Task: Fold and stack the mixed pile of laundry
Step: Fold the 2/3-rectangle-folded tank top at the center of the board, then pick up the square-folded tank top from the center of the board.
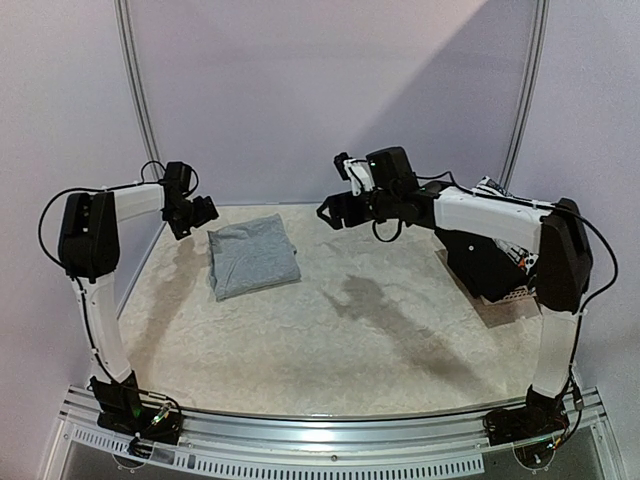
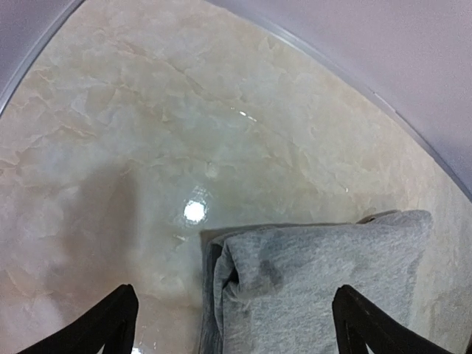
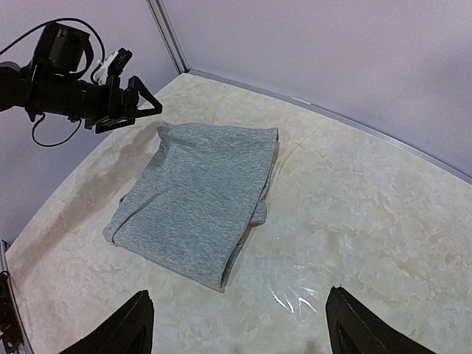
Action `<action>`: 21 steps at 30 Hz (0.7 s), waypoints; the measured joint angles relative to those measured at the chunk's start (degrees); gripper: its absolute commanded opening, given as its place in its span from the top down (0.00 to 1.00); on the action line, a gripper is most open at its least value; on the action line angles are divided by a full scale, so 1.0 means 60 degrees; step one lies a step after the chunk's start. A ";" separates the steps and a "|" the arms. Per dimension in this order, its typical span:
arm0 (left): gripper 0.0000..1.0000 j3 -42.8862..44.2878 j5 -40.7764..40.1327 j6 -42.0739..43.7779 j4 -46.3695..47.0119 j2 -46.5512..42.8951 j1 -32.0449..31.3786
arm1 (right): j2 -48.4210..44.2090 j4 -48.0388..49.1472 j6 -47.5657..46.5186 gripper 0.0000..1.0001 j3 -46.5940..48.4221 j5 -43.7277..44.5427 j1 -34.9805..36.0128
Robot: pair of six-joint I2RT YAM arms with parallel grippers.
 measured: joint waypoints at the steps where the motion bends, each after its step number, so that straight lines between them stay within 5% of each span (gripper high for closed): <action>1: 0.08 -0.0142 -0.0080 0.0080 -0.0084 -0.0160 -0.0051 | -0.0302 0.0091 0.0055 0.17 -0.0295 0.0036 0.0004; 21: 0.41 -0.1566 -0.0189 0.1260 -0.0761 -0.0510 -0.0882 | -0.3821 0.0455 0.0943 0.16 -0.4812 0.0408 0.0069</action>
